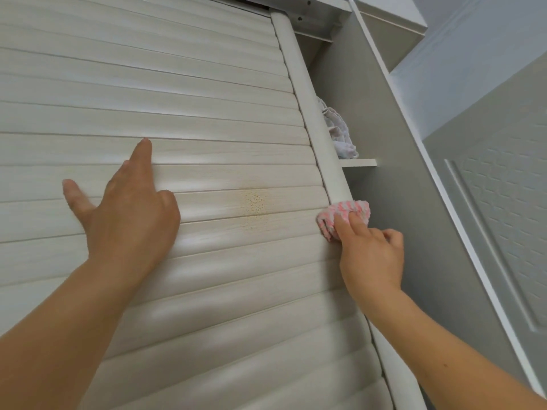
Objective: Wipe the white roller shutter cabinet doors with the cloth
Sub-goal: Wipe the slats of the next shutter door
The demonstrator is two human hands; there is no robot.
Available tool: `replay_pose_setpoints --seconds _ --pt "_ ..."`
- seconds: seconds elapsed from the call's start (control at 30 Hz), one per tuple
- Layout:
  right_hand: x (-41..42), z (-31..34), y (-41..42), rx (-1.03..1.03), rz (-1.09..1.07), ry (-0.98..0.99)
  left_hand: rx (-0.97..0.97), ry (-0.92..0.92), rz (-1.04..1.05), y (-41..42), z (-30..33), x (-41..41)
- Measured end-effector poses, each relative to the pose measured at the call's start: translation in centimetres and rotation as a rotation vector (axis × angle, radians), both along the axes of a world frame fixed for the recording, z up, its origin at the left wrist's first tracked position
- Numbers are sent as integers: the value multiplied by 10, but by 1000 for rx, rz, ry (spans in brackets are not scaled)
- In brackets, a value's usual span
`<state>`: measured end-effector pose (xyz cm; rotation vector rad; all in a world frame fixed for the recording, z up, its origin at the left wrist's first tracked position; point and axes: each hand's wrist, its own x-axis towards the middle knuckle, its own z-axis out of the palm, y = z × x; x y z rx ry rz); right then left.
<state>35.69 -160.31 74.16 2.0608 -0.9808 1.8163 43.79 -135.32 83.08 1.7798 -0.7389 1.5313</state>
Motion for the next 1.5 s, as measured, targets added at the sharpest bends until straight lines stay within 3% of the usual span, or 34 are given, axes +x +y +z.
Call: replay_pose_setpoints --seconds 0.23,0.6,1.0,1.17,1.5 --pt "-7 56 2 90 104 72 58 17 2 0 -17 -6" --pt "-10 105 -32 -51 245 141 130 -35 140 1 -26 10" --pt "-2 13 -14 9 113 -59 112 5 105 -7 -39 7" --pt "-7 -38 -1 84 92 -1 145 2 114 -4 -47 6" --pt "9 43 22 165 172 -126 170 -7 131 9 -46 6"
